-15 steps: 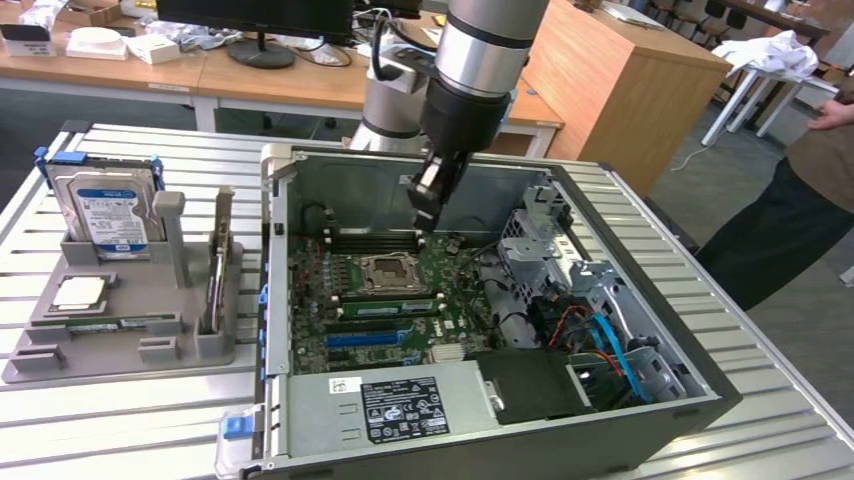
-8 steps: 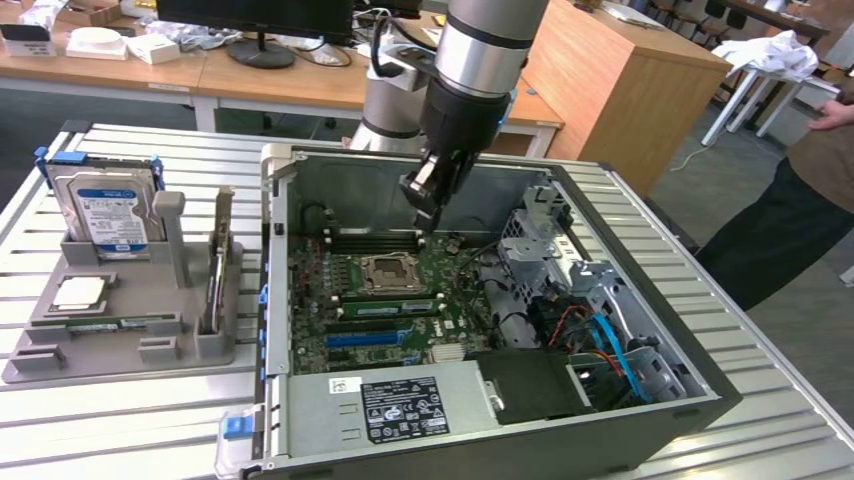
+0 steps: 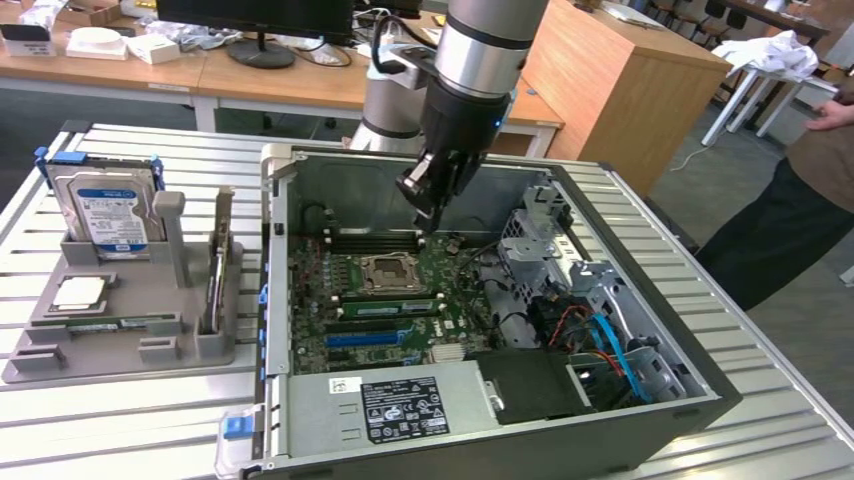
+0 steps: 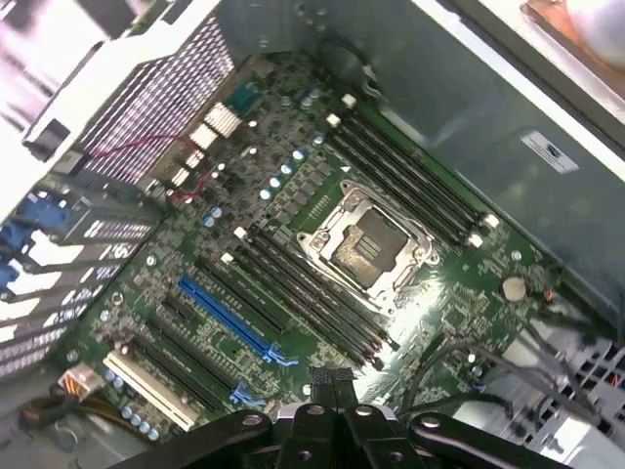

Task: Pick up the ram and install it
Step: 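Press down the ram until it locks into place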

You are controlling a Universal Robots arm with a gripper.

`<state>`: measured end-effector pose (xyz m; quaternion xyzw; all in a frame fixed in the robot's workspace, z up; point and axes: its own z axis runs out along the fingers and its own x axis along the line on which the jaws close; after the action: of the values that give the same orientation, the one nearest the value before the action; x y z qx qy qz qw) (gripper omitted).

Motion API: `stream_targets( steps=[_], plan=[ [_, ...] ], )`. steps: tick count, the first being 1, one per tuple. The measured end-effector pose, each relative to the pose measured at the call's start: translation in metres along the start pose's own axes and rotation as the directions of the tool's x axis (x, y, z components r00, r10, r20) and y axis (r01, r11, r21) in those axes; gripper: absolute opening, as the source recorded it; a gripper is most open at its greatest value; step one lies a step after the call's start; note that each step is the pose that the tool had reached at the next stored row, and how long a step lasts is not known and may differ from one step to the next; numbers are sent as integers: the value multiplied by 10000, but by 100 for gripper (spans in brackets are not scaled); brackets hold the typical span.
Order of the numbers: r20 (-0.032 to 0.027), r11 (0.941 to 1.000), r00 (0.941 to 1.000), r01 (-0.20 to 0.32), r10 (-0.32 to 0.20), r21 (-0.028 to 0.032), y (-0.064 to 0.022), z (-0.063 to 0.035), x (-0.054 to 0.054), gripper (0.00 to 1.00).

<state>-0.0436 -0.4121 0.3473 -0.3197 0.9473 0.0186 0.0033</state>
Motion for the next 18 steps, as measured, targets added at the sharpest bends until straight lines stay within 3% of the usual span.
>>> stream_targets(
  steps=[5, 9, 13, 18],
  plan=[
    [27, 9966, 9966, -823, 823, 14, 0, 2, 0, 10],
    [51, 9888, 9887, -1495, 1495, 24, 0, 5, 0, 10],
    [75, 9764, 9764, -2160, 2159, 32, 0, 7, 0, 10],
    [108, 9540, 9539, -2999, 2998, 39, -1, 11, 0, 10]
  ],
)
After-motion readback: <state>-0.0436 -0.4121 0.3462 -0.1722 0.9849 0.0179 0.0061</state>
